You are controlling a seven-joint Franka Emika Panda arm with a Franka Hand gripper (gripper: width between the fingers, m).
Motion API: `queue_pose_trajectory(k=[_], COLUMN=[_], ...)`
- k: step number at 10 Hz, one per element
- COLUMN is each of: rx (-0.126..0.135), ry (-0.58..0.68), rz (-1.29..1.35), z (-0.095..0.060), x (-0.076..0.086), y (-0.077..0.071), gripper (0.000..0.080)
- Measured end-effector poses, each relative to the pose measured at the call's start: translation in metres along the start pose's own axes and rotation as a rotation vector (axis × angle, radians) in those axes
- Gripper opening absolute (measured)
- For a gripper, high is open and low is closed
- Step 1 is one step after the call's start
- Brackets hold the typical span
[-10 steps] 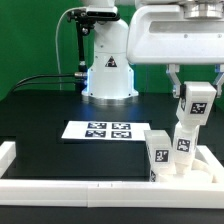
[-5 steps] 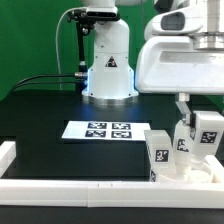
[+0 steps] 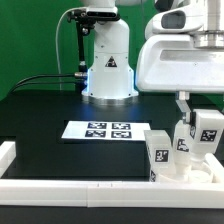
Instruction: Assemble stool
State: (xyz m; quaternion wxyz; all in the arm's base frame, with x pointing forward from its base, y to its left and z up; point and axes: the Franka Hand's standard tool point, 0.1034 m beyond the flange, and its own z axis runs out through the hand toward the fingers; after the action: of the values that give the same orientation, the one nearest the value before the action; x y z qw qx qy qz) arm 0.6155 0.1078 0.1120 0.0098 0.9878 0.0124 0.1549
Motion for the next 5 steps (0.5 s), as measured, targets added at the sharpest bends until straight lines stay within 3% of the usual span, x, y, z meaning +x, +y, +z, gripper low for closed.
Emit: queue_pose_trajectory(k=[3,5], rx=[-0.004,-0.001], ry=[-0.017,-0.015], rz=[-0.009,-0.009], z=[0.0123,0.0125], x=[-0.0106,-0.0109], y=[-0.0063,-0.0114], gripper=[0.0336,0.0336])
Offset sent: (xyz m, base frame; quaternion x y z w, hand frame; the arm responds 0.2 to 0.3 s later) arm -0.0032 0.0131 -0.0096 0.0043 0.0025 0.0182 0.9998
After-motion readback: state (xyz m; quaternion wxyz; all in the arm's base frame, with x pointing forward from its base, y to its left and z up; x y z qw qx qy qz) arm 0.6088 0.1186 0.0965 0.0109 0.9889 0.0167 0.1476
